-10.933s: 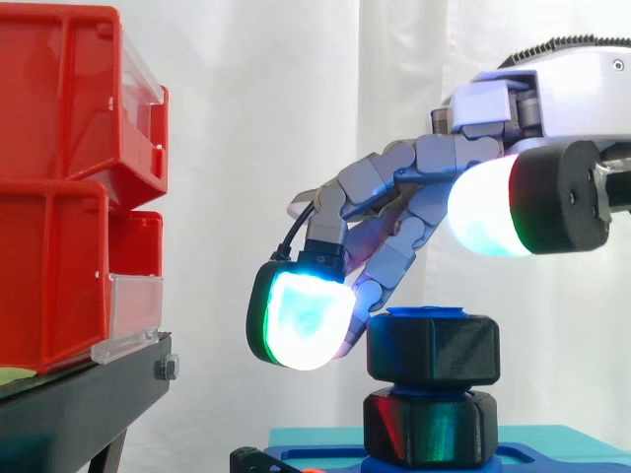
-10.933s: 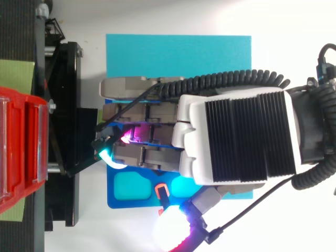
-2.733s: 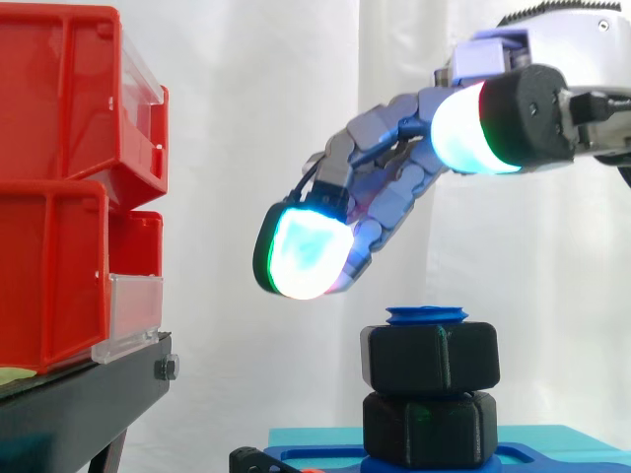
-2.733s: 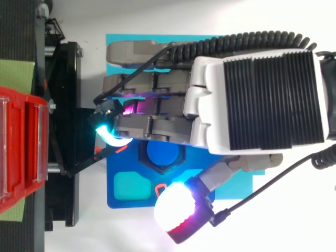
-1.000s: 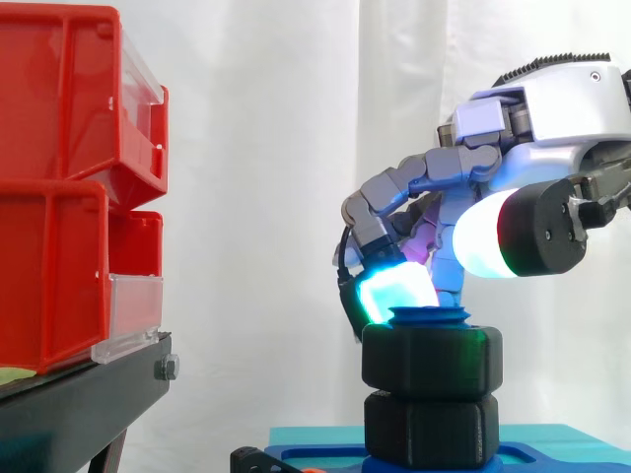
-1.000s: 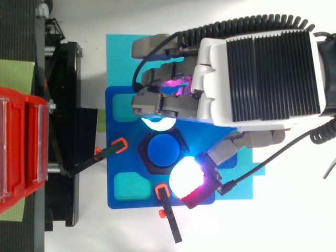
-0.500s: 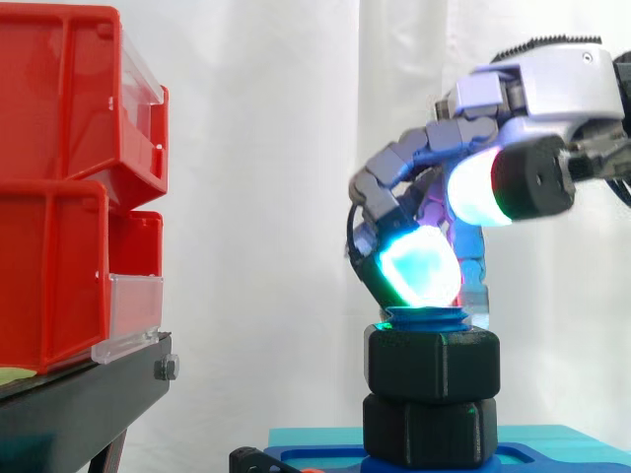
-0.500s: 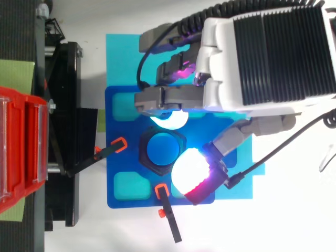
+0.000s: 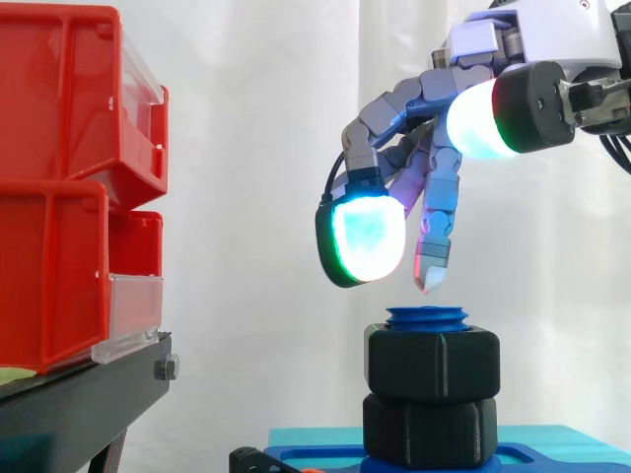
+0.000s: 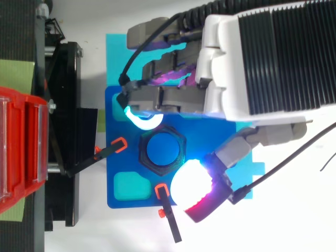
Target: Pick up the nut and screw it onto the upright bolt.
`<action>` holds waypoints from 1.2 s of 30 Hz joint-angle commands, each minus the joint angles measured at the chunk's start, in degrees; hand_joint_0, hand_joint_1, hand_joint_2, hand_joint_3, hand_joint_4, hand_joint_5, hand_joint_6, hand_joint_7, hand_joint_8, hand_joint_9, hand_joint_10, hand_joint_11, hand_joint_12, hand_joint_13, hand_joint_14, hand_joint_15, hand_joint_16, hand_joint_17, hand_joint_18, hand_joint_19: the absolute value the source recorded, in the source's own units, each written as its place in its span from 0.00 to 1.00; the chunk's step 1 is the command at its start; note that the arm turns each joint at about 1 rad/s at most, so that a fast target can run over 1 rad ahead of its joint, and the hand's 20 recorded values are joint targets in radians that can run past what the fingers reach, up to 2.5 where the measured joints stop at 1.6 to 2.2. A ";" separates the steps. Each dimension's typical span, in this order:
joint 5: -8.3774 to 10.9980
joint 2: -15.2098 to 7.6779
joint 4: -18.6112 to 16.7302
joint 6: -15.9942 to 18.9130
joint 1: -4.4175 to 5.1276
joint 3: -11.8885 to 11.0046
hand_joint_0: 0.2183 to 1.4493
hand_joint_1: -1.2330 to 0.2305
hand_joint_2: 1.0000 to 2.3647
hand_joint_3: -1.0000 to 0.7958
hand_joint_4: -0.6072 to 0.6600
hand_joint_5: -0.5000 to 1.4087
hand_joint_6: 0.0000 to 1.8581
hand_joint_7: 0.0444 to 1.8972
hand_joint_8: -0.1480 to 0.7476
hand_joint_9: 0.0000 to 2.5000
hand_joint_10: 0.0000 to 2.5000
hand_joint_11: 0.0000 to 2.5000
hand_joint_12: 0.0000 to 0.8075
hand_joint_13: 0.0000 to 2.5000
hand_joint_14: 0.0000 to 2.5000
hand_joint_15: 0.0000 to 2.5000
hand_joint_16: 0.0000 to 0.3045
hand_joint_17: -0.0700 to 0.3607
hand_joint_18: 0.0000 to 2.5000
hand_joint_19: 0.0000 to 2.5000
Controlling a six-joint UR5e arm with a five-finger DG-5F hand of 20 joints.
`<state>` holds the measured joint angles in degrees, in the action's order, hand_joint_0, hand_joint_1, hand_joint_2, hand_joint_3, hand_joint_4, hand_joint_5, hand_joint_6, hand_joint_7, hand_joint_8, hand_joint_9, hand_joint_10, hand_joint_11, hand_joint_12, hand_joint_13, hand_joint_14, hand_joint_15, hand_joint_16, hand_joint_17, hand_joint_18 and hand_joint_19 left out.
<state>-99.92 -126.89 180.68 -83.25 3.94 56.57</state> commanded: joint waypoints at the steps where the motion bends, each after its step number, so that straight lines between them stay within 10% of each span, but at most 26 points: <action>1: 0.95 -0.02 -0.68 0.28 0.81 0.38 0.24 0.71 0.00 0.28 0.68 0.23 0.27 0.42 0.46 0.44 0.00 0.00 0.27 0.28 0.00 0.00 0.05 0.24 0.12 0.00; 15: 2.01 -0.90 -3.31 1.69 3.45 1.35 0.22 0.78 0.00 0.28 0.65 0.20 0.27 0.34 0.42 0.29 0.00 0.00 0.37 0.12 0.00 0.00 0.09 0.31 0.00 0.00; 36: 2.01 -0.90 -1.91 2.66 4.06 0.29 0.21 0.78 0.00 0.28 0.65 0.19 0.27 0.34 0.43 0.26 0.00 0.00 0.39 0.11 0.00 0.00 0.10 0.33 0.00 0.00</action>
<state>-97.89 -127.77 178.46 -80.78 7.96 57.56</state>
